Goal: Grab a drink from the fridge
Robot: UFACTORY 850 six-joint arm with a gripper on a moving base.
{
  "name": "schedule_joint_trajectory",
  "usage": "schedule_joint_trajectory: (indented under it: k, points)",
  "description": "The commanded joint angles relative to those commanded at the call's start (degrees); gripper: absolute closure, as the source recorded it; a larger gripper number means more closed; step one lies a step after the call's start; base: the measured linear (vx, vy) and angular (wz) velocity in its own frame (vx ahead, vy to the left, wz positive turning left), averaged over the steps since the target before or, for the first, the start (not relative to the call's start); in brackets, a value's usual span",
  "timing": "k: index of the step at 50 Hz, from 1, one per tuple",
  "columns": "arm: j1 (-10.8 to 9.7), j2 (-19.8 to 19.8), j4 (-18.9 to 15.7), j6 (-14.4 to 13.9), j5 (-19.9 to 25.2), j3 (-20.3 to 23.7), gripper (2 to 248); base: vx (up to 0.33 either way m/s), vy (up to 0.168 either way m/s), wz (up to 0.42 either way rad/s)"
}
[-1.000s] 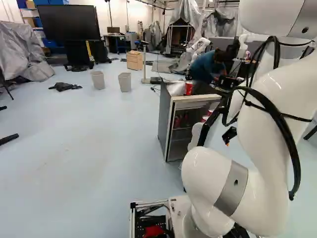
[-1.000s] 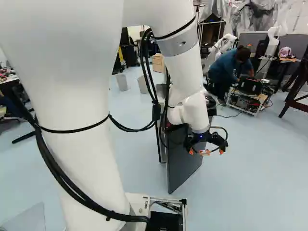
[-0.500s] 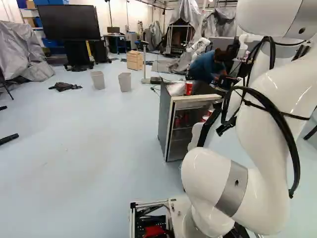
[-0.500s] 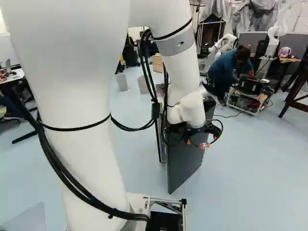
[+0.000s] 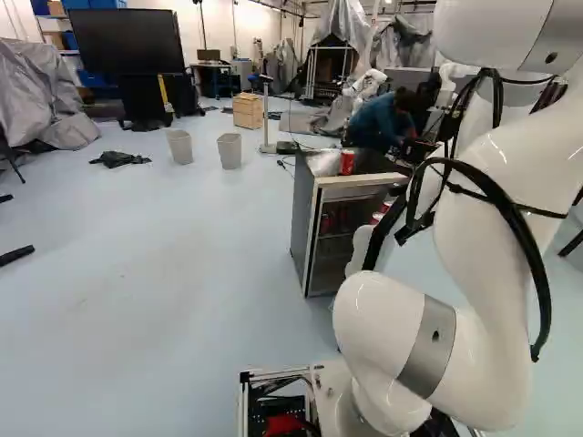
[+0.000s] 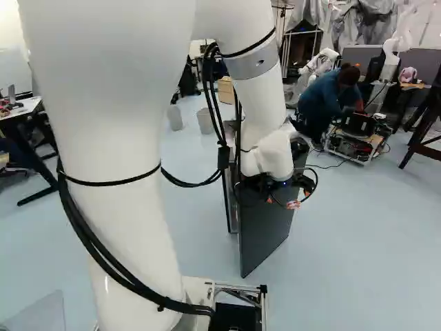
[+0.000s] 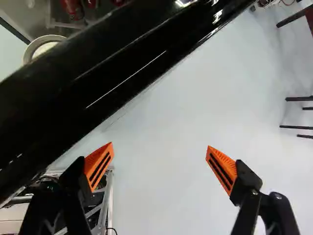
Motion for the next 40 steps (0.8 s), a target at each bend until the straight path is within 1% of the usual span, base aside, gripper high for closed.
schedule_joint_trajectory:
  k: [19, 40]
  points:
    - [0.8, -0.8, 0.0, 0.0, 0.0, -1.0, 3, 0.000, 0.000, 0.000]
    - [2.3, -1.2, 0.0, 0.0, 0.0, -1.5, 3, 0.000, 0.000, 0.000]
